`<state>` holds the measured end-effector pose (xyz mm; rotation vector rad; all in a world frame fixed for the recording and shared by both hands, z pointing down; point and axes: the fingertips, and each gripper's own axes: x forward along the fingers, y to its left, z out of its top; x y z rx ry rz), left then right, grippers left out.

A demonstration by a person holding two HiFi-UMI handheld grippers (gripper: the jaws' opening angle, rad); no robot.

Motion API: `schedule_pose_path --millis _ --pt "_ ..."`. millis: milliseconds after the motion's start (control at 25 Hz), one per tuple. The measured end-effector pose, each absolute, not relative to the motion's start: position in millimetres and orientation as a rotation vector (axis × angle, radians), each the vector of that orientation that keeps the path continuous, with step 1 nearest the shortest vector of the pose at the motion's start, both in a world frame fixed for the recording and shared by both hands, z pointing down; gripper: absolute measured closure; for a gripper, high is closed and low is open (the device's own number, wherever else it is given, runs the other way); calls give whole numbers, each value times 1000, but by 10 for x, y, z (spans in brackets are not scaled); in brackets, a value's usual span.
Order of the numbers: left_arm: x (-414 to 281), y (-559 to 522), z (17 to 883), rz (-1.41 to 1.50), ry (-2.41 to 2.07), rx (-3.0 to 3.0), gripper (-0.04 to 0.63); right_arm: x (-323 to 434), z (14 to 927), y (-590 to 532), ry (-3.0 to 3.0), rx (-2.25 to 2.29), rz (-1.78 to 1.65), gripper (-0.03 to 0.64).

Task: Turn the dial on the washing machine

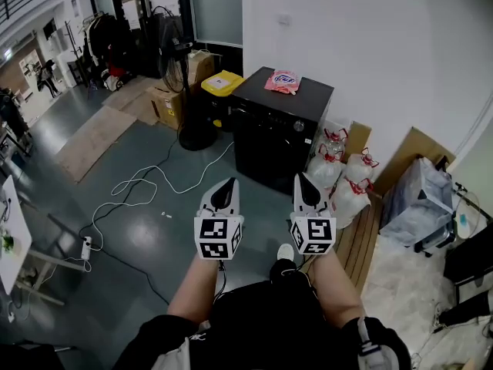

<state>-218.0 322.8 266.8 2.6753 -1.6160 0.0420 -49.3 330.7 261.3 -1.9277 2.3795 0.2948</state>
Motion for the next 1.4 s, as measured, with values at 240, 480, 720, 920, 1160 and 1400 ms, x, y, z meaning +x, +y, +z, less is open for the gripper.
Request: schedule_pose_path --millis 240,480,720,920,1160,1400 --pt "-2108 2863 2655 21 -1629 2699 583 -383 2629 2934 2368 -1923 310 617" --pt "-1895 2221 2795 50 -1645 2695 583 -159 2818 2250 2381 -1906 273 617" --pt "-1499 1317 2999 82 -1655 2657 583 232 3089 1294 2414 -1893 202 617" --pt "-1054 394 3102 113 -1656 2614 583 610 3207 351 2479 -1881 181 617" --pt "-549 -495 3125 134 -1654 2580 583 1010 3185 -599 2552 -1834 215 617" --pt "-173 -1071 3230 193 -1669 2542 583 1328 3313 -1233 2615 -1792 171 617"
